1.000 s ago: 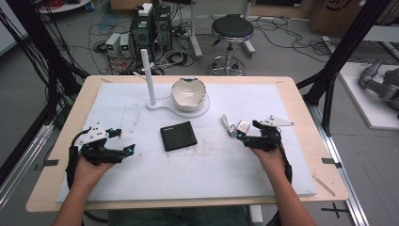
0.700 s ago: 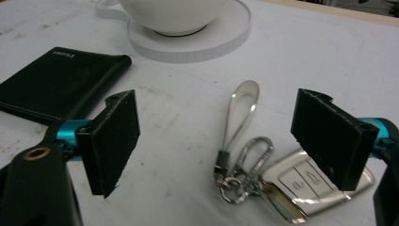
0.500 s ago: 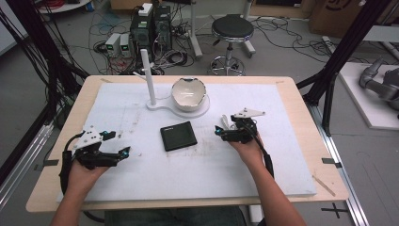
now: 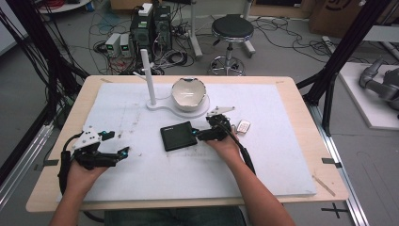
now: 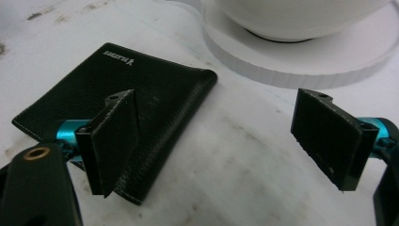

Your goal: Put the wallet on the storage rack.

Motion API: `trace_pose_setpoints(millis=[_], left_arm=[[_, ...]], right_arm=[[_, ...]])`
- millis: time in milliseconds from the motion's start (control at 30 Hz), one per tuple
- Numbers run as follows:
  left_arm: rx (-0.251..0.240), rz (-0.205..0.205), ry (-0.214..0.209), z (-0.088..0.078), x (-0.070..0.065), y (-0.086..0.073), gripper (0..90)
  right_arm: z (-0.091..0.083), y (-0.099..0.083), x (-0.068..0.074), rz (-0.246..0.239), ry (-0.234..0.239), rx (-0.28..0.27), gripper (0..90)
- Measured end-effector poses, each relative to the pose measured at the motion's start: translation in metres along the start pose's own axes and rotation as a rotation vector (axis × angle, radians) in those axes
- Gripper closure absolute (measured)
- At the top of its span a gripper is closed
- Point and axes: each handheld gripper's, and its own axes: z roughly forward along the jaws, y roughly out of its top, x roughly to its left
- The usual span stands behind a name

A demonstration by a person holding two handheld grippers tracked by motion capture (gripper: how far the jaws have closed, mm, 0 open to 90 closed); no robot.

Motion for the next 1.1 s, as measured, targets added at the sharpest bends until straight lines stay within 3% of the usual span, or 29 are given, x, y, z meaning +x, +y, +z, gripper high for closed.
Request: trace_pose_setpoints(millis=[300,467,533,600,633,700,967,1100], left_arm=[[0.001,0.003,0.001,0.0,-0.001,0.0,16.1],[0.001,0.004,0.0,0.0,-0.001,0.0,16.1],[0.003,0.007,-0.001,0.001,-0.001,0.0,16.1],[0.003,0.008,-0.003,0.001,-0.002,0.001,16.1],[0.005,0.012,-0.004,0.002,-0.003,0.001,16.1],[0.006,0.015,-0.006,0.002,-0.003,0.001,16.1],[0.009,0.014,-0.003,0.002,-0.004,0.001,16.1],[0.007,0.02,-0.001,0.001,-0.004,0.001,16.1]], right_arm=[[0.021,0.002,0.012,-0.013,0.044,0.048,16.3],[0.024,0.001,0.014,-0.031,0.053,0.076,20.2],[0.024,0.001,0.017,-0.053,0.082,0.098,33.4],[0.024,0.001,0.017,-0.043,0.093,0.1,36.5],[0.024,0.0,0.015,-0.001,0.127,0.108,42.3],[0.024,-0.001,0.014,0.016,0.152,0.112,46.3],[0.023,-0.001,0.014,0.037,0.167,0.119,57.7],[0.019,0.001,0.016,0.009,0.141,0.111,74.9]])
